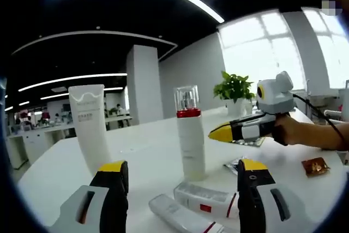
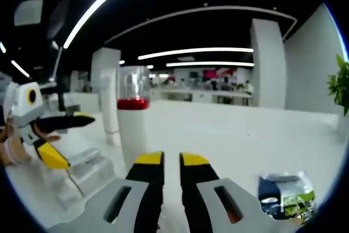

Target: Arrange the skincare products in the storage area until every visible bottle or jar stands upright without overlapping.

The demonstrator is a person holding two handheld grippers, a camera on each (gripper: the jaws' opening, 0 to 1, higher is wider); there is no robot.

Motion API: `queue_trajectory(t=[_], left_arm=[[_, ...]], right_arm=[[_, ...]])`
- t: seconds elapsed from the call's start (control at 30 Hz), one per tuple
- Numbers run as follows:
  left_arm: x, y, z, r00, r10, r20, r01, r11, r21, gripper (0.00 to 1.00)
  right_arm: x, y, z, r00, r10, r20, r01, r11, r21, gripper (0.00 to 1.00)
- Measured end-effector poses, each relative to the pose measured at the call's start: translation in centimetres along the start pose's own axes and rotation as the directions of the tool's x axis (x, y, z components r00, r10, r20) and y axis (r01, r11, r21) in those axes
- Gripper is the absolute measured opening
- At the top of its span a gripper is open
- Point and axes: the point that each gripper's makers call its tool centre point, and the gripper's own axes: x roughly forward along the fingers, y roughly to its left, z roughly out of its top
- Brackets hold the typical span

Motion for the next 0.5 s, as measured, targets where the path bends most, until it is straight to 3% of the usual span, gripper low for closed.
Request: queue_trajectory(t=[0.13,0.2,0.23,0.3,0.4,0.5], left_arm=[[0.9,-1.0,1.5,0.999,-0.023,0.026,0.027,0.989,-0.142,0.82],[1.6,-1.2,1.9,1.0,-0.018,-0.016,0.016,0.993,-0.115,0.81],[2.0,-1.2,1.8,0.998,0.002,-0.07,-0.008,0.997,-0.079,0.8],[3.1,-1.5,2.7,0.997,0.019,-0.077,-0.022,0.999,-0.039,0.78],[4.7,-2.5,2.9,0.996,-0.023,-0.09,0.019,0.999,-0.039,0.76],[5.9,-2.6,1.6,0.987,-0.055,-0.154,0.041,0.995,-0.096,0.76]], right_arm=[[0.0,-0.2,0.1,1.0,-0.004,0.002,0.004,1.0,0.007,0.08],[-0.1,-0.2,0.3,1.0,-0.003,0.008,0.003,1.0,0.011,0.08],[-0.1,-0.1,0.4,1.0,-0.002,0.012,0.002,1.0,0.012,0.08],[-0.2,-0.1,0.6,1.0,0.0,0.018,0.0,1.0,0.015,0.08],[-0.3,0.0,0.8,1.0,0.004,0.024,-0.005,1.0,0.019,0.08],[-0.5,-0.2,1.1,0.999,0.003,0.037,-0.004,1.0,0.022,0.09]])
